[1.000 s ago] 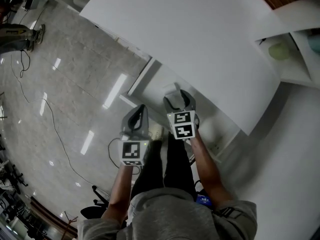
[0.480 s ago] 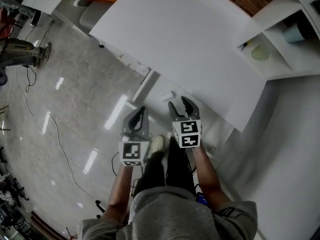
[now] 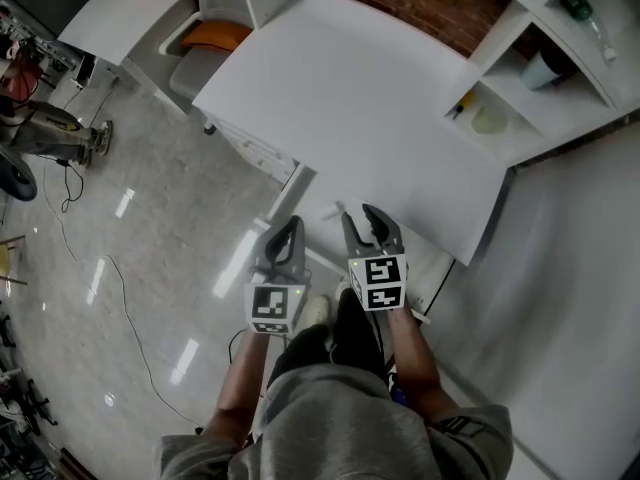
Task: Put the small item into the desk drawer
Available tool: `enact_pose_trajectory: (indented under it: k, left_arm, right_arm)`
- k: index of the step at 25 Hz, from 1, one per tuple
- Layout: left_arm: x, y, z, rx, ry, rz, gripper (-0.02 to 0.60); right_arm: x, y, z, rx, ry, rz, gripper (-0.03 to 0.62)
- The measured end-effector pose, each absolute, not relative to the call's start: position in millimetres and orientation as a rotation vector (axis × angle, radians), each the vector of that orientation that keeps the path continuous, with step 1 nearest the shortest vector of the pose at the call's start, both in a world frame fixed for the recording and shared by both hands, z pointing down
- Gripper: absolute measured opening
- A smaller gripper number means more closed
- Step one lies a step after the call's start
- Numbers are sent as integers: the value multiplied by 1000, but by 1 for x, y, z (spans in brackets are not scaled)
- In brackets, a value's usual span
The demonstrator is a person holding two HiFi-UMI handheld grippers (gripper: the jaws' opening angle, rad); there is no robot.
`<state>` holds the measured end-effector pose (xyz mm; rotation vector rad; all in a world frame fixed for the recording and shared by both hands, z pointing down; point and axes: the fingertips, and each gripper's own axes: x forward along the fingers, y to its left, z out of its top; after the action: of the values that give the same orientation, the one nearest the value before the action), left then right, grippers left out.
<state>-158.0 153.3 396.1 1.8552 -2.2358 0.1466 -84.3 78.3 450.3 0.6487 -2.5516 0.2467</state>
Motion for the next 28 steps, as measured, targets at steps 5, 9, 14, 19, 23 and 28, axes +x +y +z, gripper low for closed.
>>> enact_pose_trajectory:
  k: [5, 9, 14, 19, 23, 28]
  left_arm:
    - [-147, 160, 369, 1894, -2248, 148, 12]
    - [-136, 166, 352, 1924, -2248, 149, 12]
    - [-117, 177, 333, 1972, -2248, 139, 12]
    - [-100, 187, 320, 2021, -2235, 133, 12]
    - [-85, 197, 314, 2060, -2218, 133, 12]
    - [-71, 210, 314, 2095, -2194, 137, 12]
  right_arm:
    - [-65, 82, 409, 713, -2604, 195, 123]
    - [-45, 86, 381, 785, -2631, 170, 89]
    - [-14, 96, 356, 880, -2651, 139, 52]
    - [13, 111, 340, 940, -2650, 116, 23]
    - [32, 123, 333, 994, -2636, 91, 5]
    - [52, 139, 335, 1036, -2609, 59, 3]
